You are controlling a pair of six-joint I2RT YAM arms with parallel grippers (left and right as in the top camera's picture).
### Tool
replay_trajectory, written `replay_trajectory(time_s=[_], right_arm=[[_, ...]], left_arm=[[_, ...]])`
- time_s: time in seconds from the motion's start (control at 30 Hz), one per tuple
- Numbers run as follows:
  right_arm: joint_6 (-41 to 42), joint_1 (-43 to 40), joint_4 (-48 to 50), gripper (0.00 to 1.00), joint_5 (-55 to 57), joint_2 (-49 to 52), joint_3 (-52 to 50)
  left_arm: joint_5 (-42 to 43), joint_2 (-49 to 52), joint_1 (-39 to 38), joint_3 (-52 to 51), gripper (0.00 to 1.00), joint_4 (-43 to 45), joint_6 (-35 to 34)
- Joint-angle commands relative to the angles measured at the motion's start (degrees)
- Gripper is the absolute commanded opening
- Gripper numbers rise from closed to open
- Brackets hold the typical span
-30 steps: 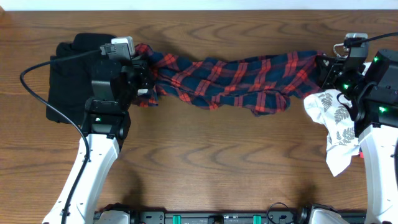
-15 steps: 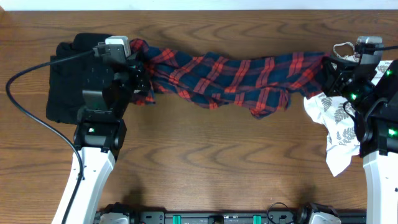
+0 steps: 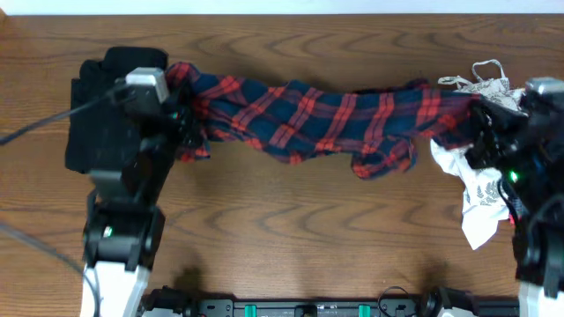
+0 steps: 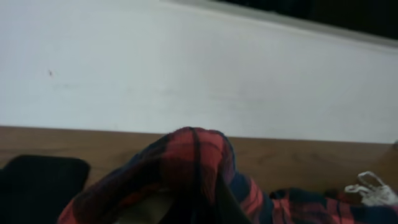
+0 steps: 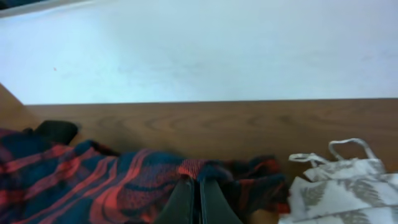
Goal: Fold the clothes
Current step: 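Lift and stretch the shirt between both grippers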
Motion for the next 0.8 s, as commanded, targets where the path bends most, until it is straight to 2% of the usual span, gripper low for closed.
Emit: replay_trajectory(time_s=[0.0, 0.2, 0.37, 0.53, 0.63, 0.77], right_arm=[[-0.8, -0.3, -1.7, 0.01, 3.8, -3.9, 3.1], [-0.8, -0.3, -2.9, 0.01, 7.5, -8.2, 5.1], [-0.7, -0.3, -2.8, 0.01, 13.6, -6.9, 5.3], [-1.2, -0.3, -0.5, 0.01, 15.6, 0.1, 5.3], [-1.2, -0.3, 2.8, 0.01, 15.6, 8.1, 5.3], [-0.3, -0.1, 11.1, 0.01, 13.9, 22.4, 5.3]], left_arm=[[-0.5, -6.2, 0.1, 1.3, 0.06, -1.4, 0.3], [-0.5, -15.4, 0.1, 1.3, 0.06, -2.4, 0.3], [-1.0, -14.5, 0.1, 1.3, 0.06, -2.6, 0.3], [-2.4, -4.9, 0.1, 1.3, 0.06, 0.3, 0.4], [-2.4, 5.7, 0.1, 1.3, 0.06, 6.8, 0.4], [-2.4, 23.3, 0.1, 1.4, 0.06, 20.5, 0.3]])
